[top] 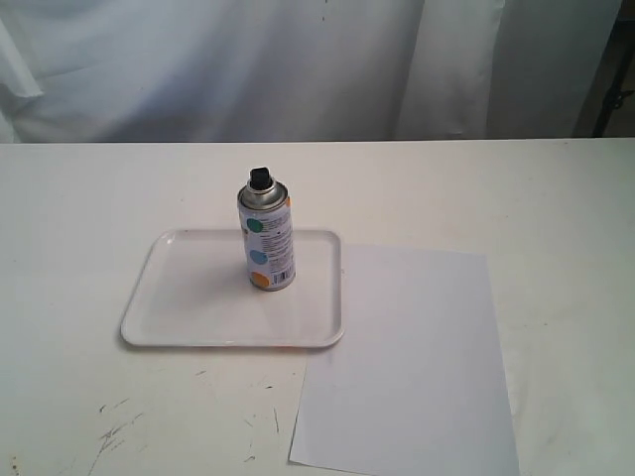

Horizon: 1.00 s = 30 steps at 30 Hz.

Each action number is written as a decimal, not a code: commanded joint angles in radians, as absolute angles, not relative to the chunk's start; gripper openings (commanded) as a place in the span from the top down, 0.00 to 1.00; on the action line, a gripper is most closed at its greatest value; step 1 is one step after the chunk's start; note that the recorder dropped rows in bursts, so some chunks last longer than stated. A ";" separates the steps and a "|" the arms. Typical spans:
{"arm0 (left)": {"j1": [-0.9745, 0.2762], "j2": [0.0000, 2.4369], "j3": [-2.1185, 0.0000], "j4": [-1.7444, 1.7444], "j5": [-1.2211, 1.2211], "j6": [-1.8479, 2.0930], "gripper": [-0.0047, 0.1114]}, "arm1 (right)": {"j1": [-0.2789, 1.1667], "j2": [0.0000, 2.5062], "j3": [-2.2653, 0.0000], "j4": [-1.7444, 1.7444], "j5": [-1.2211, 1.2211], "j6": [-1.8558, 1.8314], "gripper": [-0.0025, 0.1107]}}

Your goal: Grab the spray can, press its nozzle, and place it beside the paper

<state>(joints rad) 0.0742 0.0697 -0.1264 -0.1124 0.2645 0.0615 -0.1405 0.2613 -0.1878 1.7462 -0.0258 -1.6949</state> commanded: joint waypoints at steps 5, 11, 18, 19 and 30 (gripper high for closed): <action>0.077 0.000 -0.021 -0.087 0.270 0.050 0.96 | -0.140 0.257 -0.181 1.744 -0.030 -1.686 0.98; 0.042 0.000 0.000 -0.089 0.303 0.043 0.96 | -0.140 0.257 -0.181 1.744 -0.030 -1.686 0.98; 0.041 0.000 0.000 -0.079 0.357 0.058 0.96 | -0.140 0.257 -0.181 1.744 -0.030 -1.686 0.98; 0.041 0.000 0.000 -0.079 0.357 0.058 0.96 | -0.140 0.257 -0.181 1.744 -0.030 -1.686 0.98; 0.041 0.000 0.000 -0.079 0.357 0.055 0.96 | -0.140 0.257 -0.181 1.744 -0.030 -1.667 0.98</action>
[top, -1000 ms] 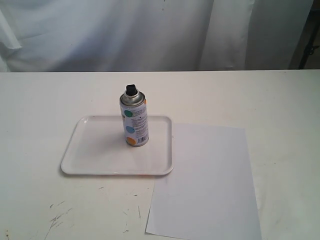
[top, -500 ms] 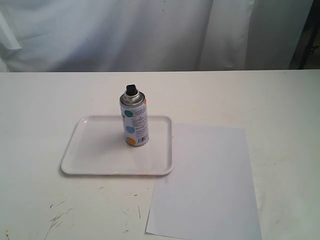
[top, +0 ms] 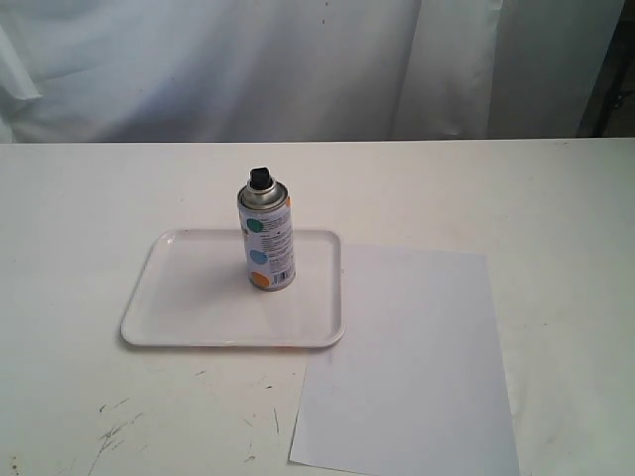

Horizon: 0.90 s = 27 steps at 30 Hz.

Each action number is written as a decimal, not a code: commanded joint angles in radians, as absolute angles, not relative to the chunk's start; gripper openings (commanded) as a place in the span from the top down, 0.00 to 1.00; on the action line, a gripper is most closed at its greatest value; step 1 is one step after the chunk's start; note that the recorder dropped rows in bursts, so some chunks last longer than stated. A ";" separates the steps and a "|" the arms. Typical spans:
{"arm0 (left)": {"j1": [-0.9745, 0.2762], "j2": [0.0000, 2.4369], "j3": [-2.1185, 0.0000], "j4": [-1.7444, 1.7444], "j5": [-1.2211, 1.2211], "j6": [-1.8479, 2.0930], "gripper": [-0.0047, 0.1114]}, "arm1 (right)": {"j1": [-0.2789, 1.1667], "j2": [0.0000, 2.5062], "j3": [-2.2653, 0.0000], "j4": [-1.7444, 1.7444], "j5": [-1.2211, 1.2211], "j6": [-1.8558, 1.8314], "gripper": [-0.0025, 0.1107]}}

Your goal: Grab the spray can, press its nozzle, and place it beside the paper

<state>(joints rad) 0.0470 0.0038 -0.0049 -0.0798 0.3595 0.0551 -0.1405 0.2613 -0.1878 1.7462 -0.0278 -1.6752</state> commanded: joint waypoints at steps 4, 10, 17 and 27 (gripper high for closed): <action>0.041 0.000 0.000 -0.079 0.357 0.055 0.96 | -0.140 0.257 -0.181 1.744 -0.030 -1.667 0.98; 0.041 0.000 0.000 -0.079 0.357 0.055 0.96 | -0.140 0.257 -0.181 1.744 -0.030 -1.667 0.98; 0.041 0.000 0.000 -0.079 0.357 0.058 0.96 | -0.140 0.257 -0.181 1.744 -0.030 -1.667 0.98; 0.041 0.000 0.000 -0.067 0.357 0.058 0.96 | -0.140 0.257 -0.181 1.744 -0.045 -1.676 0.98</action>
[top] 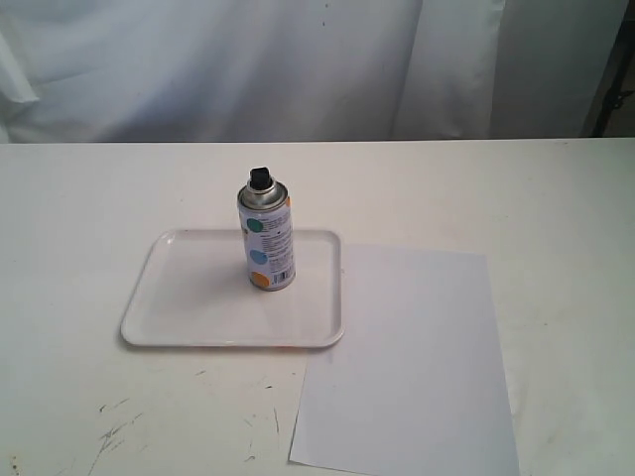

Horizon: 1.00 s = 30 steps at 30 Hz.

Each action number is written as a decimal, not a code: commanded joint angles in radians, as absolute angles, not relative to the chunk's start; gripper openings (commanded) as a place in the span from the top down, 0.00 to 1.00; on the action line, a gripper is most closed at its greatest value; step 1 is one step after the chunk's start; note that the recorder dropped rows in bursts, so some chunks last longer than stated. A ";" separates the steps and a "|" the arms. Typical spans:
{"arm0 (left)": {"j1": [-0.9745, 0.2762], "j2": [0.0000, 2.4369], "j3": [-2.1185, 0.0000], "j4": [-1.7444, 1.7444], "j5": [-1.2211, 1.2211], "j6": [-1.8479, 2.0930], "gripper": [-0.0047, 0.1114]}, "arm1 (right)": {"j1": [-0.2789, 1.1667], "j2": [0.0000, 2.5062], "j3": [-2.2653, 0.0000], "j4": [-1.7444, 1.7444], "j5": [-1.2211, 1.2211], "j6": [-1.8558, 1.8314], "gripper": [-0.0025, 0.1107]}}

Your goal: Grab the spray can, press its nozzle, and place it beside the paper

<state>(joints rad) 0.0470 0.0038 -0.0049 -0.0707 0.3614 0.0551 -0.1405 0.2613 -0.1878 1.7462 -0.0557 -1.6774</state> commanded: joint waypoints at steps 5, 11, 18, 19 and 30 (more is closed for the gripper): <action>0.041 0.000 0.000 -0.067 0.357 0.058 0.96 | -0.141 0.246 -0.233 1.744 -0.042 -1.679 0.98; 0.041 0.000 0.000 -0.068 0.357 0.061 0.96 | -0.144 0.218 -0.299 1.333 0.038 -1.338 0.98; 0.041 0.000 0.000 -0.068 0.357 0.061 0.96 | -0.192 0.191 -0.294 0.255 0.169 -0.234 0.98; 0.041 0.000 0.000 -0.068 0.357 0.061 0.96 | -0.200 0.184 -0.294 0.203 0.196 -0.174 0.98; 0.041 0.000 0.000 -0.068 0.357 0.061 0.96 | -0.209 0.037 -0.195 0.136 0.318 -0.072 0.98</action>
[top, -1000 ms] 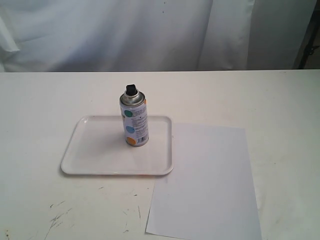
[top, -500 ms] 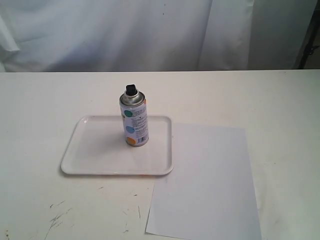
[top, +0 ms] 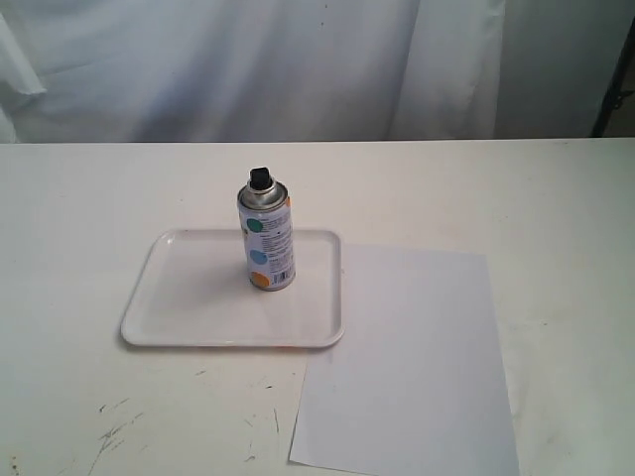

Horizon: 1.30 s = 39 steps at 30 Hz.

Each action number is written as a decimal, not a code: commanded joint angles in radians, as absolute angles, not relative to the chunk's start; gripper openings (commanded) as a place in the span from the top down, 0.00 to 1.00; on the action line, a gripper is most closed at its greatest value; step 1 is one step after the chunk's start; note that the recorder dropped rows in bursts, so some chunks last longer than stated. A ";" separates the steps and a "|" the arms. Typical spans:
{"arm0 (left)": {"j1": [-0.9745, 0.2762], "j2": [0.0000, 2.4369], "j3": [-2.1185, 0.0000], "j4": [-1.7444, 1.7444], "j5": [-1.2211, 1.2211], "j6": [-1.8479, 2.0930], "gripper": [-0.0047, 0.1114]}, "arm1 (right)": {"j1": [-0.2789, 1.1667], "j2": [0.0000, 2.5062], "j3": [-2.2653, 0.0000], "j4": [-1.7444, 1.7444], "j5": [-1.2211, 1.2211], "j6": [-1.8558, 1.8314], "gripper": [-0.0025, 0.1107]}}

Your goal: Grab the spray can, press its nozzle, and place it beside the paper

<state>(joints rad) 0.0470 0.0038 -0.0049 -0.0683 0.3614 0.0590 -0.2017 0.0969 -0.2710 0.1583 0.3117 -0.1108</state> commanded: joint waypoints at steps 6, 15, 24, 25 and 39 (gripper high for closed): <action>0.041 0.000 0.000 -0.068 0.357 0.061 0.96 | -0.209 0.000 -0.108 0.035 0.312 0.061 0.98; 0.041 0.000 0.000 -0.068 0.356 0.061 0.96 | -0.209 0.000 -0.064 0.032 0.310 0.050 0.98; 0.041 0.000 0.000 -0.068 0.356 0.061 0.96 | -0.209 0.000 -0.013 0.030 0.310 0.023 0.98; 0.041 0.000 0.000 -0.068 0.356 0.061 0.96 | -0.209 0.000 -0.003 0.030 0.310 0.023 0.98; 0.041 0.000 0.000 -0.068 0.356 0.061 0.96 | -0.188 0.000 0.000 0.042 0.354 0.025 0.98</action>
